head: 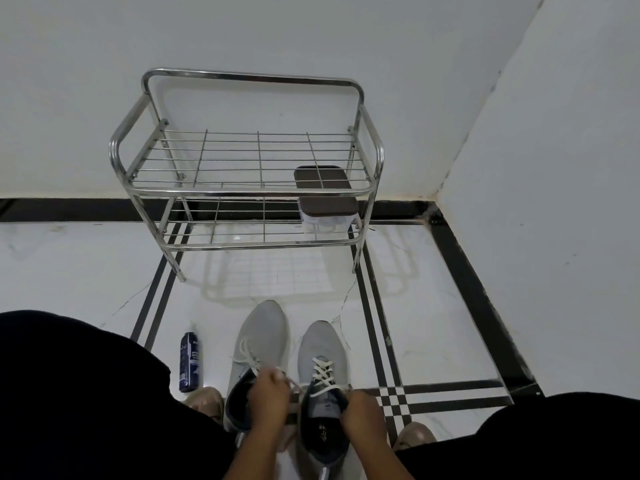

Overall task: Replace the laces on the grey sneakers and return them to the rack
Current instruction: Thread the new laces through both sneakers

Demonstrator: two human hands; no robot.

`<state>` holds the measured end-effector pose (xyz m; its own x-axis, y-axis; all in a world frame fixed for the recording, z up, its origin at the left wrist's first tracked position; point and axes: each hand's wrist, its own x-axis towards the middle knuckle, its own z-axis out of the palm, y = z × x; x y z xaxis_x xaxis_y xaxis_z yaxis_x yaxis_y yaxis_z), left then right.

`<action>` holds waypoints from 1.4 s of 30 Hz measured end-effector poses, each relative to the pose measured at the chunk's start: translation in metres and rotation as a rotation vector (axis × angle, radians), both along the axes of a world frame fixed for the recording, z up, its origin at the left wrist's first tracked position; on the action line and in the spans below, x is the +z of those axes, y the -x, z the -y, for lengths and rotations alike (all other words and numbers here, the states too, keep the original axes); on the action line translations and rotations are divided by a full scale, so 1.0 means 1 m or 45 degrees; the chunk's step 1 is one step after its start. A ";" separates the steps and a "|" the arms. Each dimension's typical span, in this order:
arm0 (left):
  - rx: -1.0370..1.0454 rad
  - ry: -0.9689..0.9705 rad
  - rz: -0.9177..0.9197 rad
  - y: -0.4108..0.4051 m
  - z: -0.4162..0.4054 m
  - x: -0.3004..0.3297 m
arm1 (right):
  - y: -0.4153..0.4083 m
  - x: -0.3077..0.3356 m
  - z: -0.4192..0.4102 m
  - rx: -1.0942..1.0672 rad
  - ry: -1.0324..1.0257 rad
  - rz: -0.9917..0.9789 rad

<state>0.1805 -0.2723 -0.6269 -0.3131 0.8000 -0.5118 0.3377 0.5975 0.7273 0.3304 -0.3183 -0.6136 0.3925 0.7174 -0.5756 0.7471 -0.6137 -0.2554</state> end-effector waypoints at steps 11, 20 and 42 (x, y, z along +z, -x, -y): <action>-0.778 0.038 -0.373 0.002 -0.038 0.040 | -0.005 0.000 -0.004 0.012 0.075 0.143; -0.776 0.208 -0.237 -0.010 0.008 -0.008 | -0.005 0.003 -0.002 0.010 0.075 0.145; -1.134 -0.019 -0.773 -0.019 0.017 -0.004 | -0.004 0.003 -0.002 0.078 0.052 0.155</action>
